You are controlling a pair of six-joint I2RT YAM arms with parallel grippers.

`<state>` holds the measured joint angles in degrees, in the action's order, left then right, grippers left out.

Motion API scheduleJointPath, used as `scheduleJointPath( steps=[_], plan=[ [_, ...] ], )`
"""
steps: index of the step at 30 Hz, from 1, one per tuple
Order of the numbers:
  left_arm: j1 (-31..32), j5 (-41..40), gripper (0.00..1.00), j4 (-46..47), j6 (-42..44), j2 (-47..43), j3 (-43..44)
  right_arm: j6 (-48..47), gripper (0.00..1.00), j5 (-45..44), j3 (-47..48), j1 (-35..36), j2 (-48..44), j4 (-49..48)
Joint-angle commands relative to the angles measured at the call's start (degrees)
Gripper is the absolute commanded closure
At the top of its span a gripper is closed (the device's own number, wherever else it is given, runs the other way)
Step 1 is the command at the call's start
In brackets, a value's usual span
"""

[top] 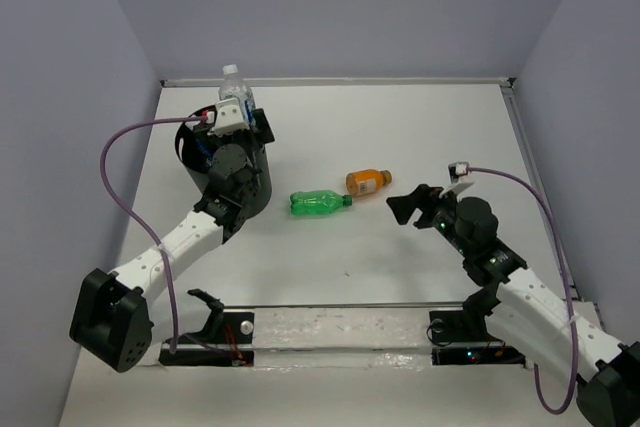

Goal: Put the plastic bottles in the bin

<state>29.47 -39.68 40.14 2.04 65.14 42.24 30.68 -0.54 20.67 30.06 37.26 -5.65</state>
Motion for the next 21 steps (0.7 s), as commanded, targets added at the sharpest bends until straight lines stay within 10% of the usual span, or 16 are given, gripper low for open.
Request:
scheduleJointPath(
  steps=[1,14,21],
  plan=[
    [2.0,-8.0,0.01,7.1,3.5,-3.1,-0.7,-0.8,0.16,2.0,6.2,-0.3,5.9,-5.5],
    [4.4,-4.1,0.01,-5.6,1.0,-13.8,1.3,-3.7,0.15,1.4,15.3,1.3,21.7,-2.0],
    [4.5,1.3,0.01,-27.2,-5.6,-21.0,10.9,-7.3,0.16,0.9,25.1,5.8,26.3,-0.9]
  ],
)
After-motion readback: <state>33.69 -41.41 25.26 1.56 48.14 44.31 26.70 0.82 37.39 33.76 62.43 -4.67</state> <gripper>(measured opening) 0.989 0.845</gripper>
